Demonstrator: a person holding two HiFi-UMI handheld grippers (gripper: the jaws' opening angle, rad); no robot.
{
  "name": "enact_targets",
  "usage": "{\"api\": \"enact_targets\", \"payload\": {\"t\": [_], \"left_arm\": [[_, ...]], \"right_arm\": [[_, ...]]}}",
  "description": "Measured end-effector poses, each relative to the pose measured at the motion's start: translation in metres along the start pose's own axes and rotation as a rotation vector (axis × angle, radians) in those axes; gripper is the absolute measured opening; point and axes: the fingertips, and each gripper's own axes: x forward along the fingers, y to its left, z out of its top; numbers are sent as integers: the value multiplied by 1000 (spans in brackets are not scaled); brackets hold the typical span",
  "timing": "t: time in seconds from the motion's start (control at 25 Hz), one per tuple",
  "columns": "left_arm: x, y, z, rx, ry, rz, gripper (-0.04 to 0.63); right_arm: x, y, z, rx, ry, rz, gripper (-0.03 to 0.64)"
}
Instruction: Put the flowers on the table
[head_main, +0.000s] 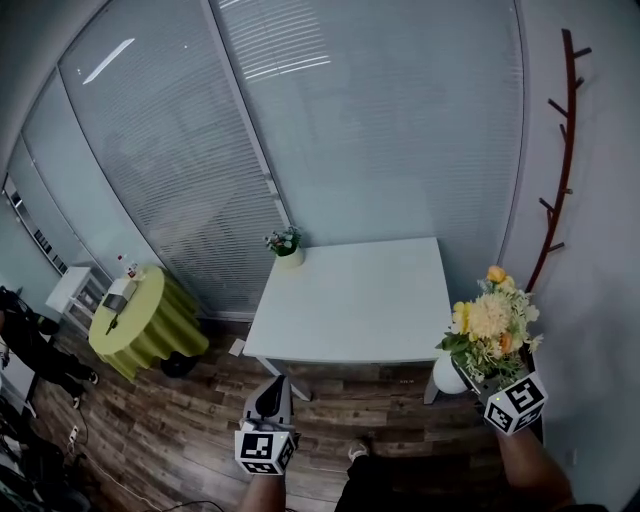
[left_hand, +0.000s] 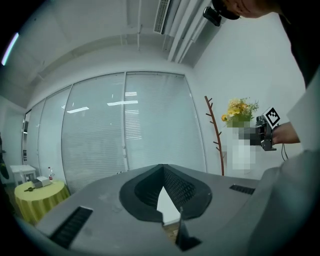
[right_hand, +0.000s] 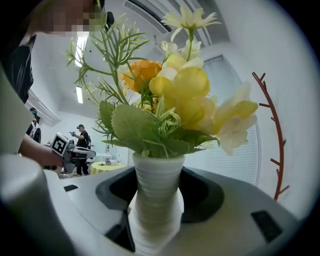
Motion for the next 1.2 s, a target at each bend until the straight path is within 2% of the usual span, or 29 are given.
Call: {"api": "enact_targets", "payload": {"t": [0.32, 0.72, 1.04, 1.2], "left_arm": [[77, 33, -4, -26, -17, -35, -5], [154, 85, -7, -31, -12, -89, -5], [189, 142, -13, -31, -3, -88, -5], [205, 160, -18, -33, -1, -115, -5]], "right_arm": [[51, -31, 1, 1, 12, -60, 262], [141, -45, 4, 15, 34, -94, 262], [216, -35, 7, 1, 47, -73, 262], [250, -29, 8, -5, 42, -59, 262]]}}
